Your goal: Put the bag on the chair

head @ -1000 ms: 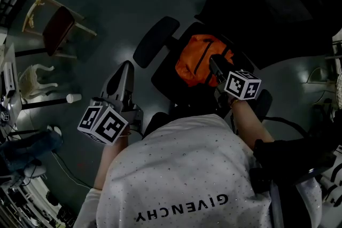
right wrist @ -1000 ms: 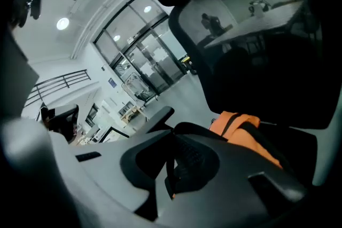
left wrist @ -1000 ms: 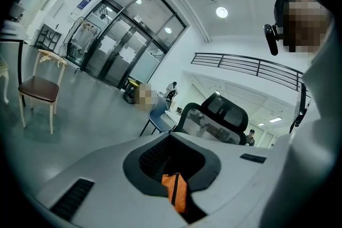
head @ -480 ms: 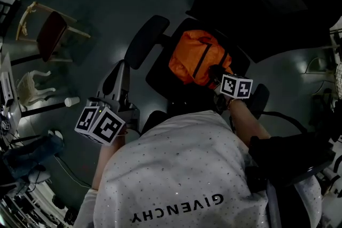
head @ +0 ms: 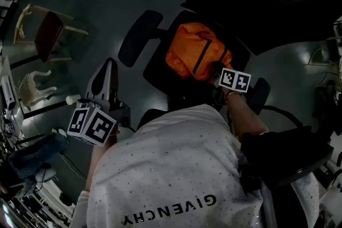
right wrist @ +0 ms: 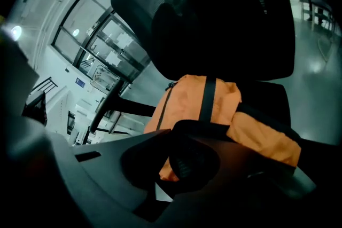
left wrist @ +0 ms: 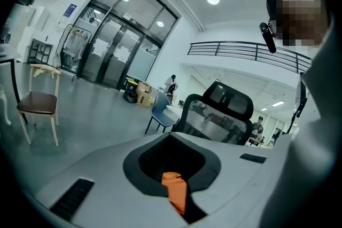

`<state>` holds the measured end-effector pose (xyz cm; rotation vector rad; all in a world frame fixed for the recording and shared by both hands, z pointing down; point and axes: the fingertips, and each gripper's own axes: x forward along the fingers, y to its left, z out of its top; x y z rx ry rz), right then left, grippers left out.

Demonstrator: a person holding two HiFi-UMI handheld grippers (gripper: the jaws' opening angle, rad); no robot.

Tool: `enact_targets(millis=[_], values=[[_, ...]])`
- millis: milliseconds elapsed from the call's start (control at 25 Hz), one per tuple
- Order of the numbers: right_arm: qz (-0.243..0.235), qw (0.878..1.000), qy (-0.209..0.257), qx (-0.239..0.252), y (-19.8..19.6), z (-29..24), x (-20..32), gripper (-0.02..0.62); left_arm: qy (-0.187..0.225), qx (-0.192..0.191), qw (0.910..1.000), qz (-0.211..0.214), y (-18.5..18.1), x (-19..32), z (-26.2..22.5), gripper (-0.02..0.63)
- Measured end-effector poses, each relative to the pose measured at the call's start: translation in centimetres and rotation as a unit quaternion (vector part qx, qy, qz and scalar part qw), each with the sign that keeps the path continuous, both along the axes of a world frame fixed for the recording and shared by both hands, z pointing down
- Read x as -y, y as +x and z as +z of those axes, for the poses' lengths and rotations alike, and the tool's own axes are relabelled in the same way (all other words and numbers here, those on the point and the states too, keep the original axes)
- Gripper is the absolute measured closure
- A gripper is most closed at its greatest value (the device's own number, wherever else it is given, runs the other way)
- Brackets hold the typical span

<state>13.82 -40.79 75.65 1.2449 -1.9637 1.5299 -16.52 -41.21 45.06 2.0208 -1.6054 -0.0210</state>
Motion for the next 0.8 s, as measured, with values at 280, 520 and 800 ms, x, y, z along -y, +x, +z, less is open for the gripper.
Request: enact_targets(millis=[280,520,800], values=[[0.001,0.999,-0.039,-0.029,1.5,2.5,-2.0,0.582,-0.007,-0.016,0.9995,0.024,1.3,0.6,0.3,0.604],[-0.009,0.996,-0.079,-0.04,2.0,4.0,-3.6,0.581,-0.01,-0.009,0.9991,0.041,1.8,0.1,0.4,0.604],[-0.005,0.994,-0.1,-0.047,2.0,5.0,-4.9,0.58,-0.01,-0.015,0.9996,0.022,0.3,-1.1,0.7,0.604]])
